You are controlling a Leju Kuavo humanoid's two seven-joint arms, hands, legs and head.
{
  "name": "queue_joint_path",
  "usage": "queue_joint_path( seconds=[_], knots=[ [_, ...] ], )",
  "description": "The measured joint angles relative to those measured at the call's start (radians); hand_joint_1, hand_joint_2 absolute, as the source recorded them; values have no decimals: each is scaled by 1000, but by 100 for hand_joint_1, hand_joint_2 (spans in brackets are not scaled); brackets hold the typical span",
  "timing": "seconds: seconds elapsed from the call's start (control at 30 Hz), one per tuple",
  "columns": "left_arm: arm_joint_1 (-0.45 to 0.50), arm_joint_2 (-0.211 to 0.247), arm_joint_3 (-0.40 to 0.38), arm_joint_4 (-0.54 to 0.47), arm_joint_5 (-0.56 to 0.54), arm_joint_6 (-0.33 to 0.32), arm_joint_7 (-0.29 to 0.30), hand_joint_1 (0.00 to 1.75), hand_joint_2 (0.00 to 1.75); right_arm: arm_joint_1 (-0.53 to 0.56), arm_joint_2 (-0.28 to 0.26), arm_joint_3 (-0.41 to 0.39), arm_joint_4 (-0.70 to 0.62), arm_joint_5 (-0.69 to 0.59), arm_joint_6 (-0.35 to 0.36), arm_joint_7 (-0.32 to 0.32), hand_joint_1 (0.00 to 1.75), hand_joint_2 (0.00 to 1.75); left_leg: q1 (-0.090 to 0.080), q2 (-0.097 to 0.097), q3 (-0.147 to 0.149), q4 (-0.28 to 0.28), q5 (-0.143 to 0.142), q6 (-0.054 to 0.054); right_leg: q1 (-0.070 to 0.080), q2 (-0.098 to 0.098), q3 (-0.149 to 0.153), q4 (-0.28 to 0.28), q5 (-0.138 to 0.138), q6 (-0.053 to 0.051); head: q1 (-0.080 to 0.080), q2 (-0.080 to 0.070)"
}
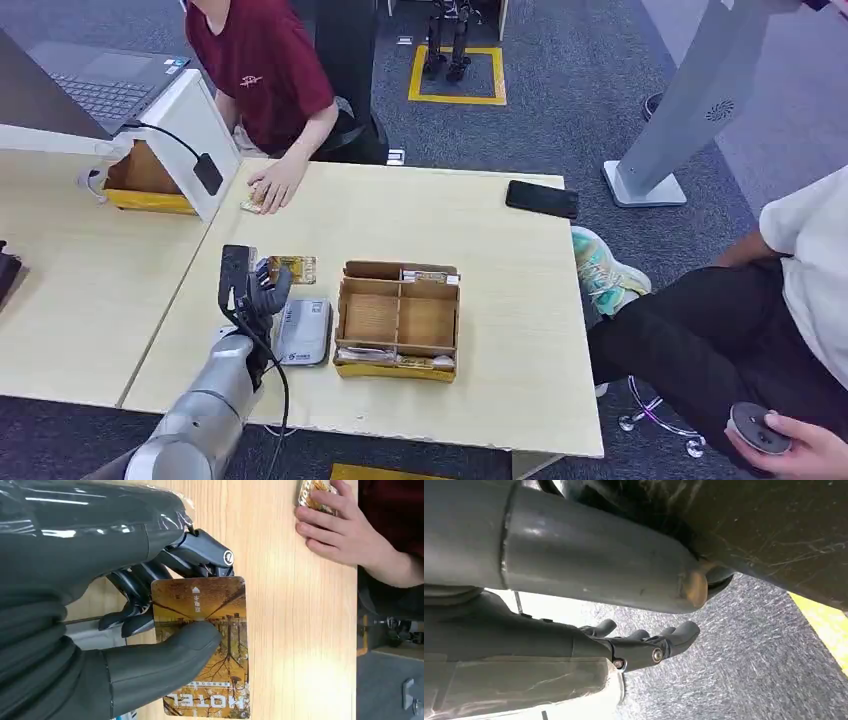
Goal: Pass the card to the sensor for recognition and then transmit it.
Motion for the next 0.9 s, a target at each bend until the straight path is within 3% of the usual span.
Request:
queue_joint_path(
  seconds=[0.9],
  knots=[
    [-5,33,0,0,85,-10,-18,175,175,0,0,1,0,-2,-1,-6,0,0,0,0,6,0,0,0,0,0,-1,0,0,0,0,0]
  ],
)
